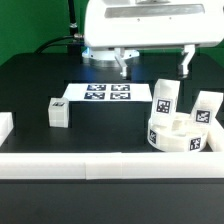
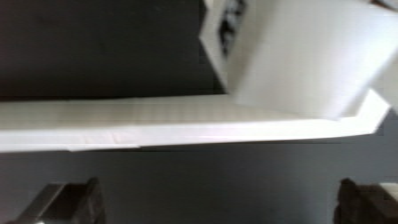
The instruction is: Assemble stool
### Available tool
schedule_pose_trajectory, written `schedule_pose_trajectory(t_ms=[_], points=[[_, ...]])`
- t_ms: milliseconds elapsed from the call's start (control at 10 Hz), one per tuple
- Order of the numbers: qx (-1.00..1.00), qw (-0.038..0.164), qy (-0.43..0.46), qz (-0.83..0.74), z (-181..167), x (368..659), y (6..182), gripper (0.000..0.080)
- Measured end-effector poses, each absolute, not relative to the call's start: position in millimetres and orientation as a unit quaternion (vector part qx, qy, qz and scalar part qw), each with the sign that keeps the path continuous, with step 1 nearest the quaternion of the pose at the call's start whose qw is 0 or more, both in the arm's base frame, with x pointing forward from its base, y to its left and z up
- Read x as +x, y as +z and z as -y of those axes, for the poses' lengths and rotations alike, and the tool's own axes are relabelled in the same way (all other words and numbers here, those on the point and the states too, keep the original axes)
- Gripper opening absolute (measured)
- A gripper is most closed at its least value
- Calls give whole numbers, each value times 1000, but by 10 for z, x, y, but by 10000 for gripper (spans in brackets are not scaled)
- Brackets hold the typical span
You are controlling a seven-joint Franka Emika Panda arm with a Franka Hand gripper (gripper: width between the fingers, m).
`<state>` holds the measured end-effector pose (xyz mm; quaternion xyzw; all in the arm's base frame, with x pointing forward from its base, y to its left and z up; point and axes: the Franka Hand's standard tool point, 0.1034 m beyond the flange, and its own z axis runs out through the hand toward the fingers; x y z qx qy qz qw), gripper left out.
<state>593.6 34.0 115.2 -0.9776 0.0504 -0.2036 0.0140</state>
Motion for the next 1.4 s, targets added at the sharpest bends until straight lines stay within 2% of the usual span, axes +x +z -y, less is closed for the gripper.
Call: schedule_pose_trajectory(t_ms=[100,200,600,1100,1300,1400], points=[[-988,27,-142,-56,-377,5877,1098,649],[-992,34,-110,-56,-396,5906,1128,649],[-996,57,33,-55,-440,5812,1118,649],[-995,54,33,-74,-440,5854,1100,649],[-985,36,37,-166,-465,5850,1093,649],[-981,20,36,-187,-516,5855,1067,649]])
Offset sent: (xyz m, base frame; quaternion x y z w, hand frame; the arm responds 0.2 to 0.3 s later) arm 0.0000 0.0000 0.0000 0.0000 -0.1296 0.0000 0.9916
